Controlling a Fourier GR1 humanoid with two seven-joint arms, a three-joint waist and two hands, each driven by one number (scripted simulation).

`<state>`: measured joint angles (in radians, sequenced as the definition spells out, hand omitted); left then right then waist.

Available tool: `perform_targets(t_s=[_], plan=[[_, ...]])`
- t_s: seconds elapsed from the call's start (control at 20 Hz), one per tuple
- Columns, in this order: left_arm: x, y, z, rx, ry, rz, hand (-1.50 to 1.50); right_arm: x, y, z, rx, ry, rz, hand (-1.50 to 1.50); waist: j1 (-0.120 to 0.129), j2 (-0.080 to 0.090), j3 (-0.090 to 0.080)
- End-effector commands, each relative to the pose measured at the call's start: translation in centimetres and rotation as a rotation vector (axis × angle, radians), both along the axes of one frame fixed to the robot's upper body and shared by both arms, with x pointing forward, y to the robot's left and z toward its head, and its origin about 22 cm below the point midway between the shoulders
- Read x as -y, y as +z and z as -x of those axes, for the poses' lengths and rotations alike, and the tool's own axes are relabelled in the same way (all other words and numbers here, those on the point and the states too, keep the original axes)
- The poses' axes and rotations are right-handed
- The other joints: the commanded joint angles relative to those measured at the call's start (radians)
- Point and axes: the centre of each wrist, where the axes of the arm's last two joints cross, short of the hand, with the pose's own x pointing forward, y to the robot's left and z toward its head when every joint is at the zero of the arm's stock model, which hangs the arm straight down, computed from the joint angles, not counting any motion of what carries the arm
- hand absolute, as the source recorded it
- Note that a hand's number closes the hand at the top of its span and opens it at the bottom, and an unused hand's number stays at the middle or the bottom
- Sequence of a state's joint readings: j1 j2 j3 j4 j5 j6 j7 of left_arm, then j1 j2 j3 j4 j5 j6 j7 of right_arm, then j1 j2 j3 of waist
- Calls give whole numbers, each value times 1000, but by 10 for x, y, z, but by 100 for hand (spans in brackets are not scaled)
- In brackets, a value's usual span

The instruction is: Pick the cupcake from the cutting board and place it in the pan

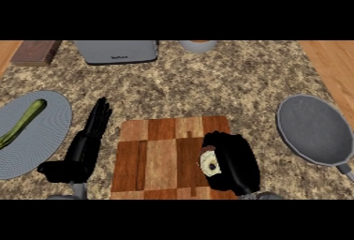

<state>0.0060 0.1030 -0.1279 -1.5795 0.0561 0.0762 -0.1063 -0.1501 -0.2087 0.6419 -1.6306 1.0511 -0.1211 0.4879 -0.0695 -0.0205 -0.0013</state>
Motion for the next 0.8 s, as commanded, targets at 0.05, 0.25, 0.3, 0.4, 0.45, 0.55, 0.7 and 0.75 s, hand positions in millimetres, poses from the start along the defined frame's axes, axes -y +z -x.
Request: perform_targets(t_s=[0.05,0.25,0.3,0.4,0.45,0.55,0.7,0.75], plan=[[12,4,-6,13,-4,-2,0,25,51,45,187,-151,-141,150,3,4,0],[10,-3,-4,13,-30,3,0,49,73,75,224,-275,-212,150,38,15,1],[22,4,-5,27,-27,4,0,58,78,81,224,-304,-268,150,35,14,2],[10,-3,5,17,-44,1,0,63,76,83,229,-386,-287,150,52,17,2],[24,9,3,26,-55,9,0,70,71,94,224,-393,-288,150,52,16,2],[19,15,1,31,-47,-14,0,90,65,80,236,-448,-340,150,60,18,3],[29,13,0,29,-69,3,0,121,69,58,268,-481,-394,150,66,20,2],[14,5,-8,22,-60,-3,0,139,60,47,278,-536,-395,150,65,23,3]])
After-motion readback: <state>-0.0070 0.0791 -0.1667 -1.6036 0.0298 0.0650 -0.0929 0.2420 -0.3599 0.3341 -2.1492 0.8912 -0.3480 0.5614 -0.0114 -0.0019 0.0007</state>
